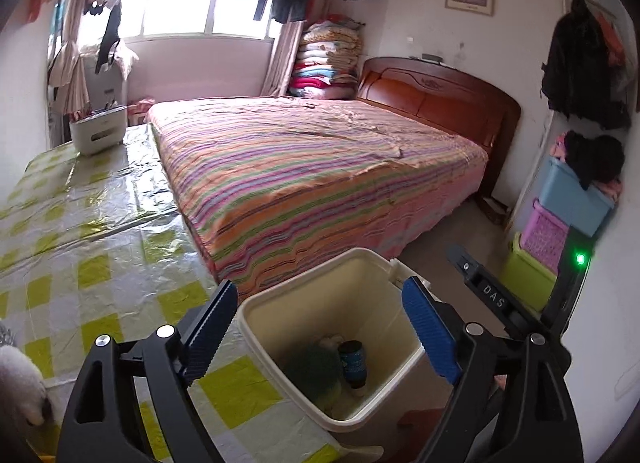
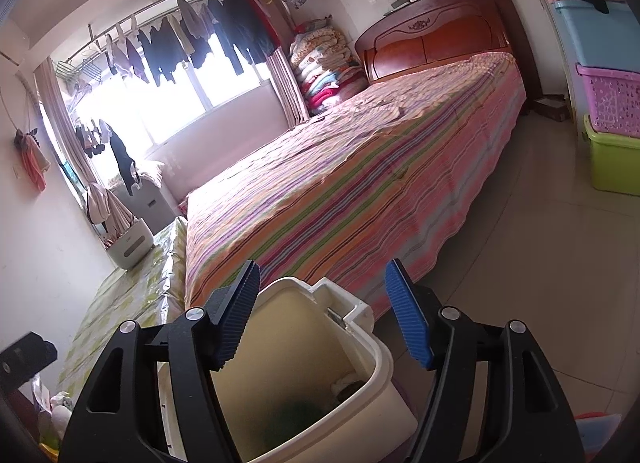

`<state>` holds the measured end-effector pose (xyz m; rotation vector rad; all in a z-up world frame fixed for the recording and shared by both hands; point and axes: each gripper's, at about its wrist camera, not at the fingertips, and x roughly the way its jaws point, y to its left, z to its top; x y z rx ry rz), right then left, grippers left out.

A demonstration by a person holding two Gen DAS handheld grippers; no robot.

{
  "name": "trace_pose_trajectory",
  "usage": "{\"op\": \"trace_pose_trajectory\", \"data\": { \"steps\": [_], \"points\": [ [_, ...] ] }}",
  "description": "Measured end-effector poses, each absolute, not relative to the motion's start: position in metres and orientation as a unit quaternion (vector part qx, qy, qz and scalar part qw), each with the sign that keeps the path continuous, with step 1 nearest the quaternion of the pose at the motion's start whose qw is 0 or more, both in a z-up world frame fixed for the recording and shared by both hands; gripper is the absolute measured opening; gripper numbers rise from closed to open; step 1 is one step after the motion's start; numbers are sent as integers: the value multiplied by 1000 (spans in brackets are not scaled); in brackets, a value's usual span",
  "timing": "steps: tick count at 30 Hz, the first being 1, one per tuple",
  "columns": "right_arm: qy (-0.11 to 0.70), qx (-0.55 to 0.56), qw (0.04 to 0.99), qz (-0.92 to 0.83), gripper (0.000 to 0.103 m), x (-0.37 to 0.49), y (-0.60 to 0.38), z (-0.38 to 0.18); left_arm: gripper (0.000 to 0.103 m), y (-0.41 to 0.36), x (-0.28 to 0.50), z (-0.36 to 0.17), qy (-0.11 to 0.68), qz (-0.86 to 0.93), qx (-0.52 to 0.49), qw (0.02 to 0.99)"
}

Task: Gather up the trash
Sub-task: 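Lower the green plush toy into the cream bin and open the left gripper, then move both grippers back toward the yellow wrapper and wipes pack on the table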

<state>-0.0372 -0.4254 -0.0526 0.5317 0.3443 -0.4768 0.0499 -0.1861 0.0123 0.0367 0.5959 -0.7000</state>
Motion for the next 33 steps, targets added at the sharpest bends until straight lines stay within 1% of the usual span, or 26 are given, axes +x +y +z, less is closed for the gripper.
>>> {"op": "trace_pose_trajectory", "data": {
  "steps": [8, 16, 24, 33],
  "points": [
    [168, 256, 928, -211, 70, -27, -412, -48, 82, -155, 57, 24, 291, -315, -6, 903],
    [170, 245, 941, -158, 73, -7, -380, -39, 83, -107, 67, 29, 294, -274, -33, 915],
    [178, 227, 955, -65, 76, 19, -333, -30, 83, -57, 68, 35, 287, -226, -37, 930],
    [193, 191, 962, 38, 79, 43, -263, -22, 83, -2, 62, 29, 286, -176, -24, 941]
  ]
}}
